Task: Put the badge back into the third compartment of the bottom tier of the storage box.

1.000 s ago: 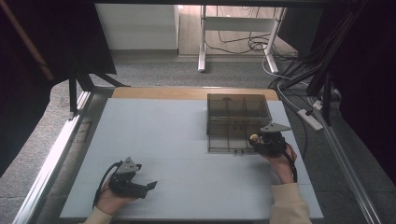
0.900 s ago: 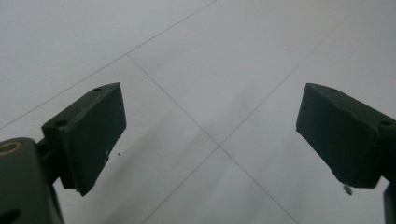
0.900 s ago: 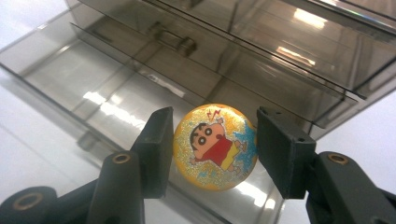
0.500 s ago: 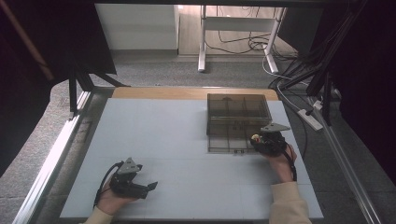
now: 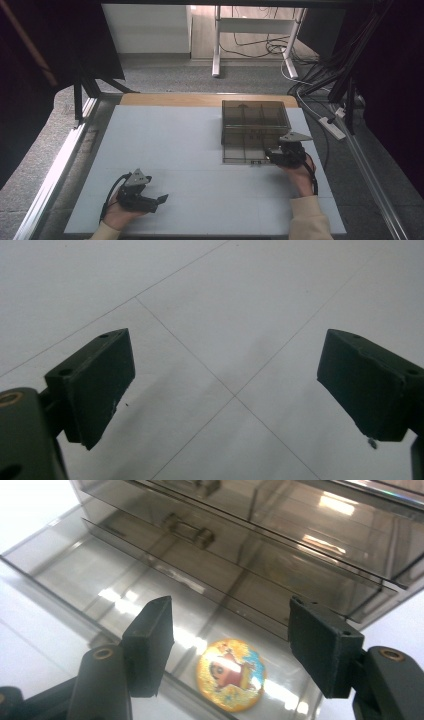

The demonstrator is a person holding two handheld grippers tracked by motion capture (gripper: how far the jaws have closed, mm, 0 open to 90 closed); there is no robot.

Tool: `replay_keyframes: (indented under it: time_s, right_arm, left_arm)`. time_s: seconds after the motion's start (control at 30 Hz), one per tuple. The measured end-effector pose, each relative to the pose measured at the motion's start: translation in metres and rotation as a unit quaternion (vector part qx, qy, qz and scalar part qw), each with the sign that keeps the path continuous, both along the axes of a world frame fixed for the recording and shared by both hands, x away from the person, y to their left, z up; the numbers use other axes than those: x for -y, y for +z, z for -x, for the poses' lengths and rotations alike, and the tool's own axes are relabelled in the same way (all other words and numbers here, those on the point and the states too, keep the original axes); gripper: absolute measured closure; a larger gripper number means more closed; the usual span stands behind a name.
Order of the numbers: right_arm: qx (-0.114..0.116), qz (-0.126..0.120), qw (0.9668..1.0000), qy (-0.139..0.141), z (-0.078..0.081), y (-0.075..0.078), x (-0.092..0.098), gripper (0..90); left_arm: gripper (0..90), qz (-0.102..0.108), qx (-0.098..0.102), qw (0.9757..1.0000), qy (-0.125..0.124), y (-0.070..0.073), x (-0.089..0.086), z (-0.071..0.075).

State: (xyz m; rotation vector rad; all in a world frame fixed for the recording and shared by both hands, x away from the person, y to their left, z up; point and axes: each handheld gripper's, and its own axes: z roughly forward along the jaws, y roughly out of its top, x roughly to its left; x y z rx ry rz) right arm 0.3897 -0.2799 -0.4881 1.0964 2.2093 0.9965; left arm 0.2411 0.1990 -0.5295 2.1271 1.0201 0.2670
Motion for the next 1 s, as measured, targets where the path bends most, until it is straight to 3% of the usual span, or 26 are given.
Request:
replay_keyframes:
  time_s: [0.47, 0.67, 1.0]
  right_arm:
    - [-0.007, -0.025, 0.9993, 0.026, 0.014, 0.003, 0.007, 34.4]
    - [-0.009, -0.021, 0.9993, 0.029, 0.02, 0.002, 0.01, 34.3]
    - [-0.008, -0.012, 0.9981, 0.06, 0.04, 0.006, 0.003, 34.3]
  left_arm:
    - [8.5, 0.002, -0.001, 1.0, -0.002, -0.002, 0.0, -0.001]
    - [8.4, 0.0, -0.001, 1.0, -0.009, -0.002, 0.002, -0.001]
    - [8.4, 0.006, 0.01, 0.9999, 0.006, 0.0, -0.003, 0.0]
